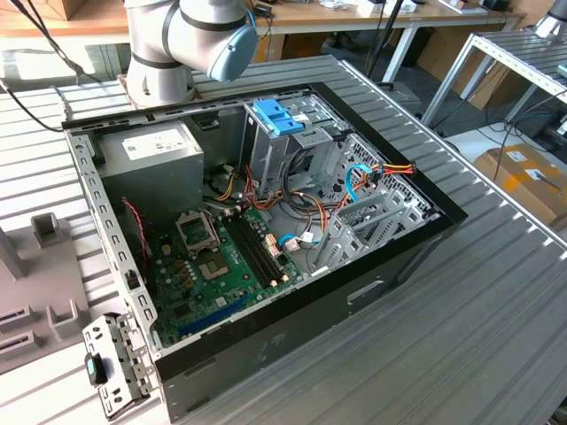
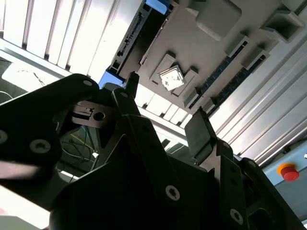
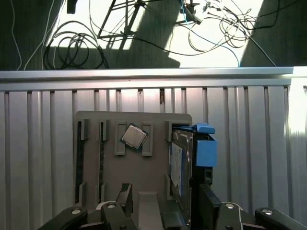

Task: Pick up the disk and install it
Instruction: 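Pick up the disk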

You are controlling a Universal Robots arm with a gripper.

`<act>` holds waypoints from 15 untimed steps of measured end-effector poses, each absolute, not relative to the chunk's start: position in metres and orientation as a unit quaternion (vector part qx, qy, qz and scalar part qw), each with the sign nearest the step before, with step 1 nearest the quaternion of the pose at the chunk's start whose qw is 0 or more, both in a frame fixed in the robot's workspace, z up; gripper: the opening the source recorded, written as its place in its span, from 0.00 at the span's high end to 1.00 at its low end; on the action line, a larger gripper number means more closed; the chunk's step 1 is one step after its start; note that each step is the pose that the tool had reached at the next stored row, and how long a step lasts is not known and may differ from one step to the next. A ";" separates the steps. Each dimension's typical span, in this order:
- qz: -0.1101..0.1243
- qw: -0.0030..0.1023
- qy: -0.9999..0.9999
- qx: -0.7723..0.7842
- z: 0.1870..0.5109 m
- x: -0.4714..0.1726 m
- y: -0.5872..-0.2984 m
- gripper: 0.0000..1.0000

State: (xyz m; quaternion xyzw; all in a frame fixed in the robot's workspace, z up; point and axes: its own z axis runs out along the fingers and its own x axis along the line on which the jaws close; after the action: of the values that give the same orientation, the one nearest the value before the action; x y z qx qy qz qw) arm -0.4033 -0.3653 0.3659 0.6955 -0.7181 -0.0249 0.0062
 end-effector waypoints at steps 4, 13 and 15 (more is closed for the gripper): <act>-0.025 0.006 -0.718 0.695 0.365 -0.403 -0.365 0.34; -0.025 0.006 -0.718 0.695 0.364 -0.403 -0.362 0.34; -0.025 0.006 -0.718 0.695 0.364 -0.403 -0.362 0.34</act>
State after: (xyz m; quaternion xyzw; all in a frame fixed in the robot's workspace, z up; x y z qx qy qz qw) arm -0.4033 -0.3618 0.3639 0.6955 -0.7181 -0.0253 0.0059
